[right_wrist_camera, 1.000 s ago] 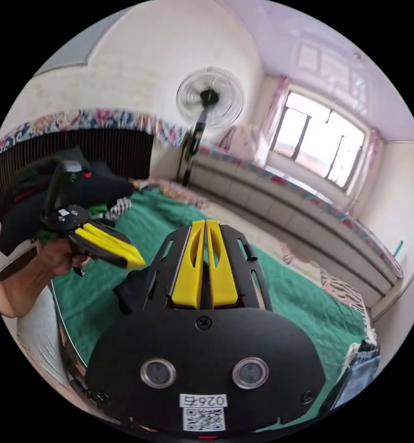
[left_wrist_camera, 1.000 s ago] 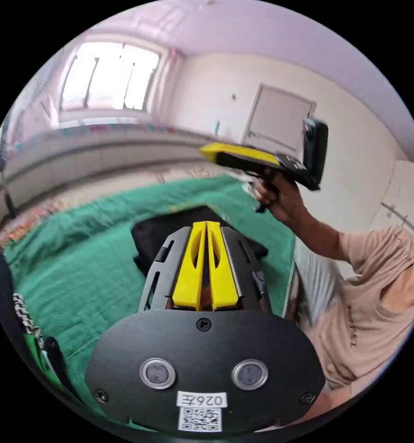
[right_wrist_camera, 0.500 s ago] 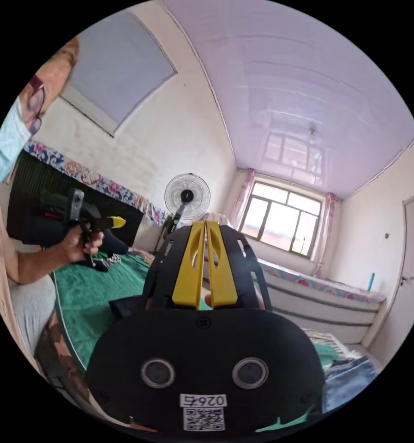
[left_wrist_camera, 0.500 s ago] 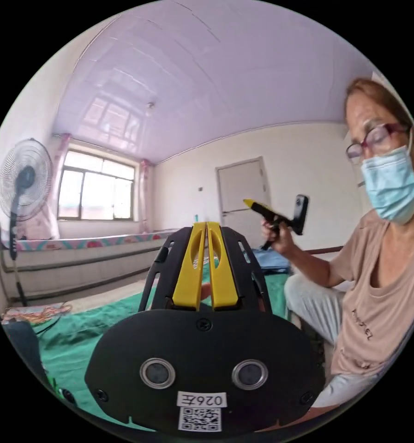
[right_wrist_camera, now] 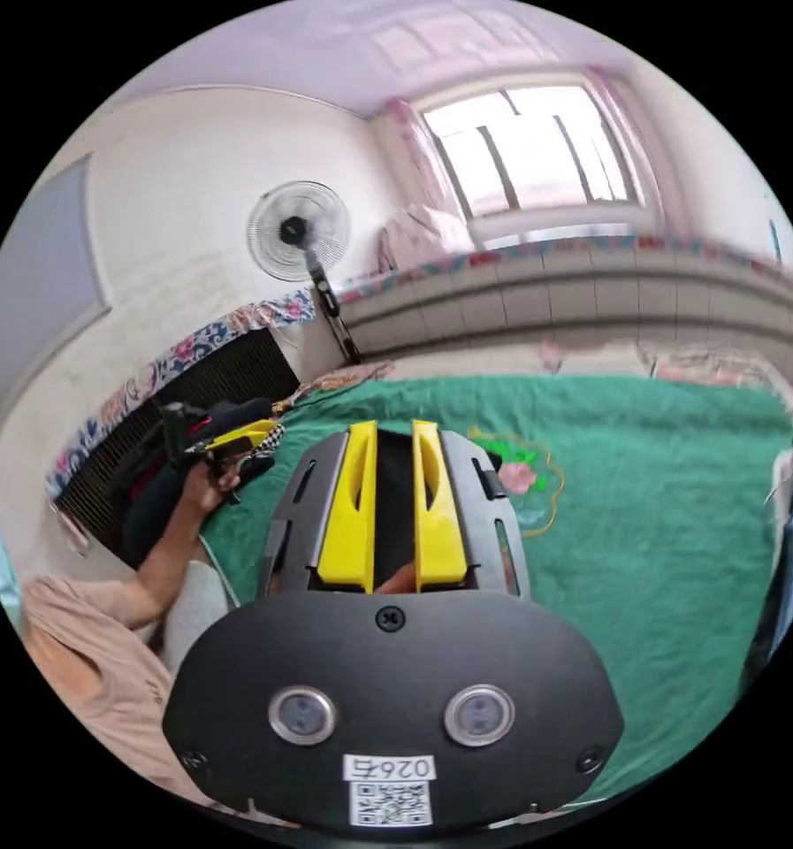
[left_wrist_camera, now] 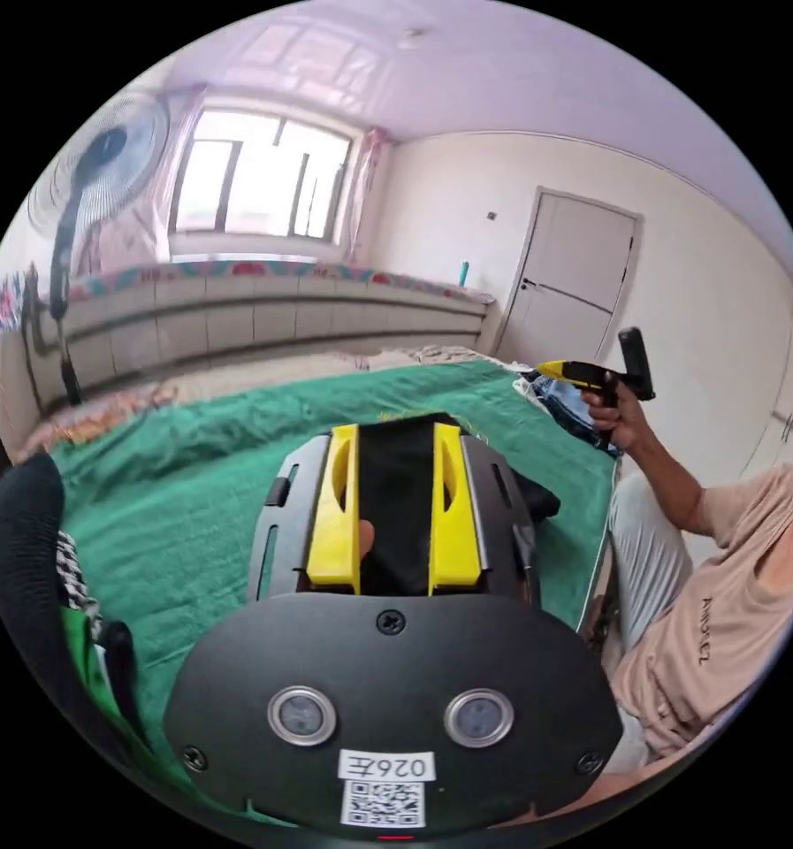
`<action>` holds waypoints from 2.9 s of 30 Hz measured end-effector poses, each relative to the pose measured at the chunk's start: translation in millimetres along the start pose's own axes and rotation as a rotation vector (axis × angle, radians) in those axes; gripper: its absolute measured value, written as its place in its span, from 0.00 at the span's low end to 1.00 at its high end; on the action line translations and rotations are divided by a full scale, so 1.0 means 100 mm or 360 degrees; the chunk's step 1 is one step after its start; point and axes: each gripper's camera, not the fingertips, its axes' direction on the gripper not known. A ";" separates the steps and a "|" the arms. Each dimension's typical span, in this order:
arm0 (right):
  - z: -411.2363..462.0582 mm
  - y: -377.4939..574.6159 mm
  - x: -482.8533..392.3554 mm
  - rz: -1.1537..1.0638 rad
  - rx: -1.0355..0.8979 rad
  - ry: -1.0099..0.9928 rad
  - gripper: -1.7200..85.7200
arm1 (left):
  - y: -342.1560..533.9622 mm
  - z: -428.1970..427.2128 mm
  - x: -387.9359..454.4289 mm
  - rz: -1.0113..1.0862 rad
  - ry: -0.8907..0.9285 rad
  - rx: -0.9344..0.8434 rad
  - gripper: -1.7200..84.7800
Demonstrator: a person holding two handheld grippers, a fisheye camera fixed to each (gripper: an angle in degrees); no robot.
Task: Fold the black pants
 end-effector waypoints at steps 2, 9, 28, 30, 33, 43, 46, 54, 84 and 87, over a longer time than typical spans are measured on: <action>0.48 0.11 0.79 0.0333 -0.0192 -0.0204 0.09 | 0.05 0.41 -0.55 -0.0245 0.0102 -0.0124 0.21; 1.60 0.51 2.00 0.0779 -0.0443 -0.0289 0.17 | 0.31 1.33 -1.36 -0.0639 0.0266 -0.0481 0.28; 3.10 0.12 2.77 0.0894 -0.0471 -0.0706 0.18 | -0.11 1.36 -1.52 -0.0614 0.0321 -0.0481 0.19; 3.14 -0.04 2.65 0.0842 -0.0504 -0.0642 0.16 | -0.15 1.27 -1.51 -0.0613 0.0341 -0.0454 0.20; 3.20 -0.29 2.43 0.0771 -0.0548 -0.0510 0.14 | -0.19 1.16 -1.51 -0.0636 0.0382 -0.0465 0.21; 2.71 -1.58 0.74 0.0206 -0.0420 0.0047 0.04 | -0.78 -0.07 -0.85 -0.0360 0.0193 -0.0406 0.13; 2.14 -2.09 -0.19 -0.0081 -0.0208 0.0249 0.03 | -0.99 -0.87 -0.36 -0.0240 0.0131 -0.0197 0.12; 0.62 -3.13 -2.89 -0.0769 0.0298 0.0246 0.03 | -1.01 -4.13 1.54 0.0253 -0.0434 0.0392 0.12; 3.22 -5.47 -8.56 -0.1476 0.0022 -0.0373 0.00 | -0.14 -9.87 2.23 -0.0124 -0.1754 0.0881 0.01; 3.47 -5.41 -8.47 -0.1443 -0.0039 -0.0366 0.00 | -0.62 -9.63 1.26 -0.0368 -0.1970 0.0225 0.01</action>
